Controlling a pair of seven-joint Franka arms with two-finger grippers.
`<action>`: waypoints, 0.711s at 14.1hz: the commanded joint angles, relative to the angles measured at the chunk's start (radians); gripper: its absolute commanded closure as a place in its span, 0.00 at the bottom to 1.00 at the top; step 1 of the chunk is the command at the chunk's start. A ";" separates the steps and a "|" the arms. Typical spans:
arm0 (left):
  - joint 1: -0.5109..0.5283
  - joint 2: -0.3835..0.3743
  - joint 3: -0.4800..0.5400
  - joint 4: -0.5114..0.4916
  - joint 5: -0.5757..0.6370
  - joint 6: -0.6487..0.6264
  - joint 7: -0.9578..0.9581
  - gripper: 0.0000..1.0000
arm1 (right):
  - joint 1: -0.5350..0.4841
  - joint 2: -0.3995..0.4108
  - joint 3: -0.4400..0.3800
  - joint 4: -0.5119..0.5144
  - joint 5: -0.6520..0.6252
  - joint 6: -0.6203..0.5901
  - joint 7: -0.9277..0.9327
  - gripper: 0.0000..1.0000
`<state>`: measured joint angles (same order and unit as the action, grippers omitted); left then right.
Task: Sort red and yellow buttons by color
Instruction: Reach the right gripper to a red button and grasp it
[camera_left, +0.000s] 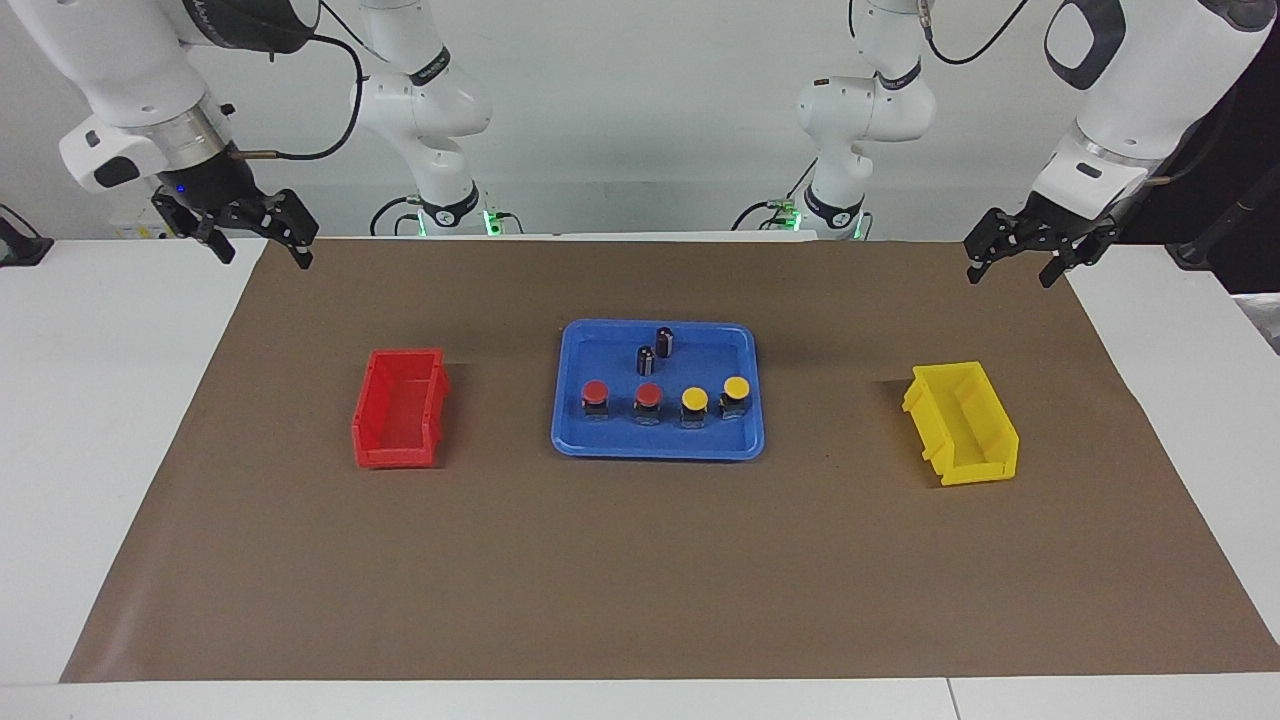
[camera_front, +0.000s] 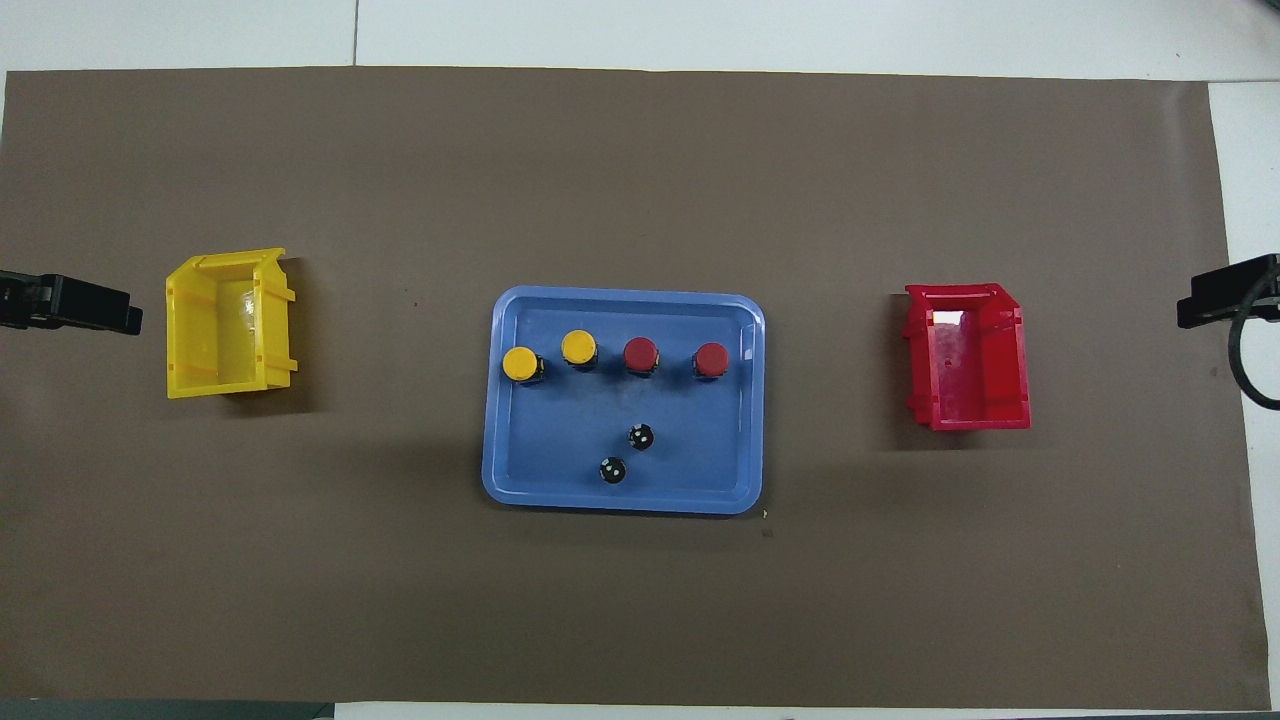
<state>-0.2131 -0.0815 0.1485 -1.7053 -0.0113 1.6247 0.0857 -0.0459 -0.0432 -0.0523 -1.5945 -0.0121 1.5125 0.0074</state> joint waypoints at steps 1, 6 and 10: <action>0.008 -0.018 -0.001 -0.002 -0.012 -0.057 0.006 0.00 | -0.006 0.005 0.005 0.008 0.006 -0.005 0.013 0.00; 0.003 -0.027 -0.003 -0.005 0.019 -0.138 0.006 0.00 | 0.000 0.000 0.005 0.002 0.006 -0.014 0.014 0.00; 0.001 -0.030 -0.003 -0.010 0.021 -0.138 -0.096 0.00 | 0.005 -0.024 0.009 -0.044 -0.011 -0.008 0.006 0.00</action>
<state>-0.2124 -0.0931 0.1497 -1.7053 -0.0071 1.5065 0.0386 -0.0450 -0.0433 -0.0507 -1.6035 -0.0122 1.5055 0.0074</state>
